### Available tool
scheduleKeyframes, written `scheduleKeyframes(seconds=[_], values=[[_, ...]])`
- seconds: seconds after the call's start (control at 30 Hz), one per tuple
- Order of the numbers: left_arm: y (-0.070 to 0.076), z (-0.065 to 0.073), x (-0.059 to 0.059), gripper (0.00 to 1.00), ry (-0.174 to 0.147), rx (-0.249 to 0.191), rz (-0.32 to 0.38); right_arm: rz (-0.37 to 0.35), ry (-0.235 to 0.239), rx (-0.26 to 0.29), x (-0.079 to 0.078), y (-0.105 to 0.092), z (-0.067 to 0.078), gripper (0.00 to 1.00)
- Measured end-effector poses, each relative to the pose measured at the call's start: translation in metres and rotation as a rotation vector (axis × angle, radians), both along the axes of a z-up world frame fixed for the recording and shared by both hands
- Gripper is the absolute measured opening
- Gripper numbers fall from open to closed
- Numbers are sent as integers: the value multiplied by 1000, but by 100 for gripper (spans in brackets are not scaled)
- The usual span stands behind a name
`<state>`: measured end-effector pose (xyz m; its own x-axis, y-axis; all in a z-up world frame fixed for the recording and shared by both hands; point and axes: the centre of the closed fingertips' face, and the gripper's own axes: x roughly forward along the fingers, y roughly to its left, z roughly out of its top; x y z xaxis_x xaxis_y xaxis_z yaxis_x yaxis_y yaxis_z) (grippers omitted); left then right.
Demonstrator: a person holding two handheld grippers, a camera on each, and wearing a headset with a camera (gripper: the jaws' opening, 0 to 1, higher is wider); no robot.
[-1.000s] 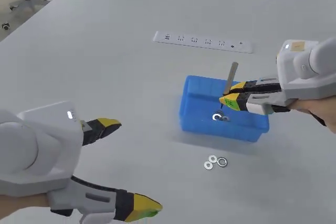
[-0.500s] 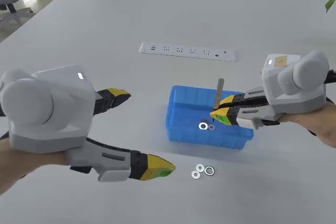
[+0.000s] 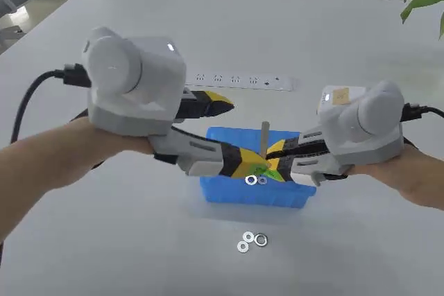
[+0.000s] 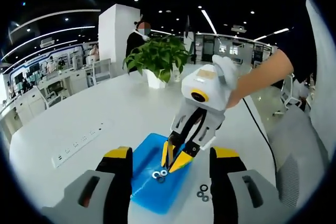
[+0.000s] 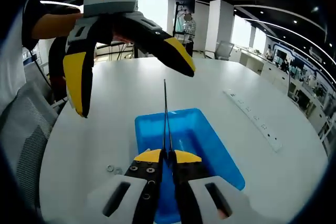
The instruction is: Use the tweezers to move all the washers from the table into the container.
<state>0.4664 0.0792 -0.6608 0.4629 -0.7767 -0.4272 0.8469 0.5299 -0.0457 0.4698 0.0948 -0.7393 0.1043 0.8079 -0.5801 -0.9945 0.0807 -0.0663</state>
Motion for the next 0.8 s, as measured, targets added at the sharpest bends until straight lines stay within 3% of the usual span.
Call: scheduleKeyframes(seconds=[0.07,0.13,0.2,0.27,0.37,0.47,0.53,0.67,0.8], values=[[-3,-6,5,49,-13,40,-28,13,-7,-8,-2,1,-1,8],[-3,-16,5,35,1,109,-66,21,-1,-8,-5,2,-1,8],[-4,-19,5,21,4,132,-78,27,-7,-9,-4,2,0,8],[-6,-18,2,22,18,120,-86,33,-4,-2,-4,3,0,8],[-6,-18,1,20,12,118,-101,34,-2,1,-4,3,0,8],[-7,-15,-1,13,6,104,-116,36,7,6,-6,4,0,8],[-8,-11,1,9,-19,98,-114,40,13,1,-6,4,-3,8],[-8,-10,-2,7,-26,108,-141,42,18,5,-7,5,-3,8],[-9,-10,-6,6,-55,136,-174,53,22,2,-11,5,-3,8]])
